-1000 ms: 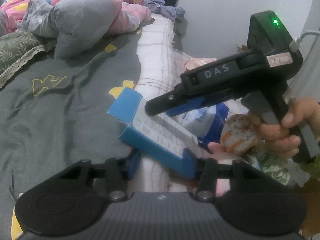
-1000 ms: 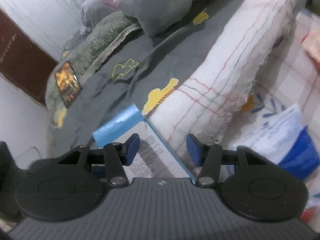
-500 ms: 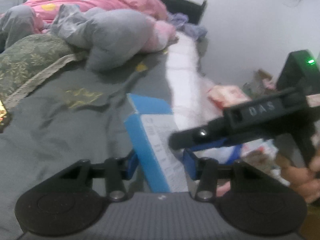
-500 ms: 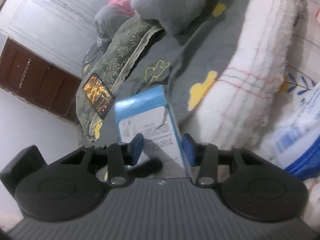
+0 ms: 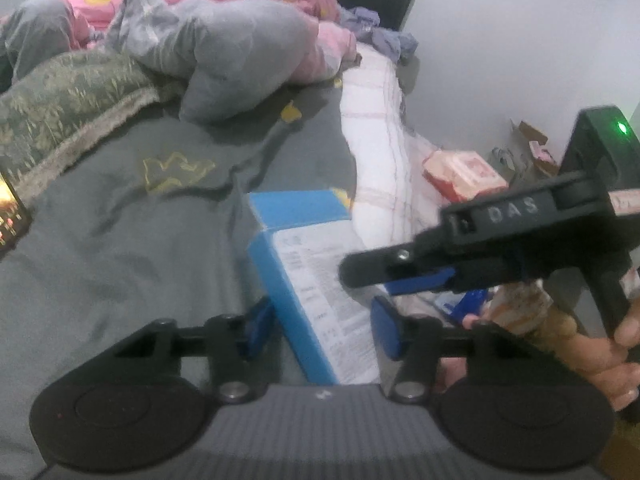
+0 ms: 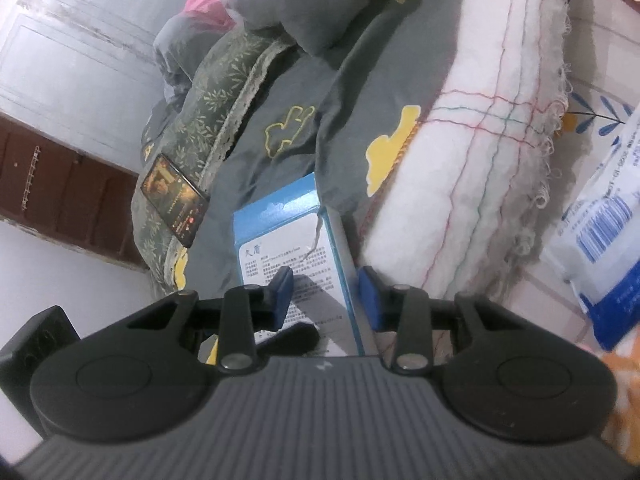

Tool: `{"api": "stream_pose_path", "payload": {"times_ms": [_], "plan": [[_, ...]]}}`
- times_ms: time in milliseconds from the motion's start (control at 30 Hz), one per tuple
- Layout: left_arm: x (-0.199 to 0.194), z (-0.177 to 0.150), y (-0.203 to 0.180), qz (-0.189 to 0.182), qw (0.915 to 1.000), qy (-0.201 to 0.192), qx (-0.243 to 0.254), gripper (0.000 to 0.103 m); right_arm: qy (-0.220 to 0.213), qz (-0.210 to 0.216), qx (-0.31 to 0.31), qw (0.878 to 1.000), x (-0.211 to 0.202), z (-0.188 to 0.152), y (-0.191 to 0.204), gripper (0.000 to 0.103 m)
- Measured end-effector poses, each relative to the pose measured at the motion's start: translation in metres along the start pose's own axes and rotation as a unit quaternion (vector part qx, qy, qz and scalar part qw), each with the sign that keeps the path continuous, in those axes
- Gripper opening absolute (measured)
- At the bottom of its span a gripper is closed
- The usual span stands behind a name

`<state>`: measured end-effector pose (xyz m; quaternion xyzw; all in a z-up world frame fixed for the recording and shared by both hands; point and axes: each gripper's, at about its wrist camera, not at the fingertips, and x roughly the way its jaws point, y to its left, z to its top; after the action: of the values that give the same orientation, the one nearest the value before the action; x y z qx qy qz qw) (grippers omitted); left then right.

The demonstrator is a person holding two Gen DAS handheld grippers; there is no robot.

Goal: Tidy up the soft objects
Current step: 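Carry the blue-and-white box with the right tool into the cardboard box and release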

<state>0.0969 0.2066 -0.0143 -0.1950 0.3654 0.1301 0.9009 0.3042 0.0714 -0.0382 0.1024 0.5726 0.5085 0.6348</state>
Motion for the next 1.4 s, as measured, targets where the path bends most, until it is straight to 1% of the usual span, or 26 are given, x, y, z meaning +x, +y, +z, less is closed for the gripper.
{"api": "stream_pose_path", "payload": {"times_ms": [133, 233, 333, 433, 500, 600, 733, 833, 933, 1033, 1133, 1233, 1300, 1333, 1367, 1400], "plan": [[-0.021, 0.010, -0.011, -0.015, 0.9997, -0.018, 0.007, 0.050, -0.028, 0.015, 0.001, 0.999, -0.027, -0.008, 0.010, 0.033], [-0.038, 0.016, -0.032, -0.028, 0.9985, -0.033, 0.033, 0.050, -0.060, 0.021, 0.004, 0.998, -0.057, -0.017, 0.016, 0.033], [-0.051, 0.024, -0.060, -0.049, 0.9960, -0.045, 0.060, 0.049, -0.101, 0.026, 0.013, 0.994, -0.096, -0.030, 0.017, 0.033], [-0.058, 0.029, -0.101, -0.084, 0.9912, -0.050, 0.090, 0.049, -0.146, 0.021, 0.027, 0.989, -0.143, -0.048, 0.009, 0.033], [-0.059, 0.031, -0.131, -0.107, 0.9864, -0.048, 0.114, 0.050, -0.176, 0.016, 0.039, 0.984, -0.178, -0.064, -0.001, 0.033], [-0.054, 0.030, -0.188, -0.147, 0.9764, -0.038, 0.154, 0.050, -0.222, -0.005, 0.059, 0.973, -0.232, -0.091, -0.021, 0.033], [-0.036, 0.018, -0.271, -0.203, 0.9583, -0.008, 0.200, 0.050, -0.276, -0.037, 0.104, 0.955, -0.308, -0.135, -0.064, 0.033], [-0.011, 0.003, -0.339, -0.240, 0.9432, 0.034, 0.227, 0.051, -0.307, -0.067, 0.144, 0.938, -0.359, -0.171, -0.104, 0.032], [0.018, -0.014, -0.399, -0.262, 0.9295, 0.080, 0.247, 0.051, -0.325, -0.096, 0.191, 0.921, -0.400, -0.205, -0.147, 0.032], [0.052, -0.033, -0.454, -0.279, 0.9166, 0.126, 0.257, 0.051, -0.334, -0.122, 0.234, 0.905, -0.429, -0.231, -0.192, 0.032], [0.085, -0.046, -0.496, -0.286, 0.9093, 0.164, 0.254, 0.051, -0.335, -0.150, 0.263, 0.892, -0.449, -0.247, -0.234, 0.032], [0.118, -0.055, -0.529, -0.288, 0.9062, 0.186, 0.248, 0.050, -0.333, -0.190, 0.271, 0.883, -0.465, -0.245, -0.267, 0.031], [0.136, -0.060, -0.545, -0.284, 0.9042, 0.197, 0.250, 0.058, -0.332, -0.229, 0.259, 0.878, -0.472, -0.239, -0.282, 0.031], [0.143, -0.062, -0.551, -0.277, 0.9059, 0.201, 0.249, 0.067, -0.331, -0.249, 0.251, 0.875, -0.475, -0.236, -0.288, 0.031], [0.150, -0.064, -0.556, -0.268, 0.9084, 0.200, 0.251, 0.069, -0.330, -0.269, 0.242, 0.872, -0.476, -0.233, -0.292, 0.031], [0.154, -0.066, -0.558, -0.262, 0.9096, 0.197, 0.256, 0.069, -0.329, -0.292, 0.232, 0.868, -0.476, -0.231, -0.296, 0.032]]}}
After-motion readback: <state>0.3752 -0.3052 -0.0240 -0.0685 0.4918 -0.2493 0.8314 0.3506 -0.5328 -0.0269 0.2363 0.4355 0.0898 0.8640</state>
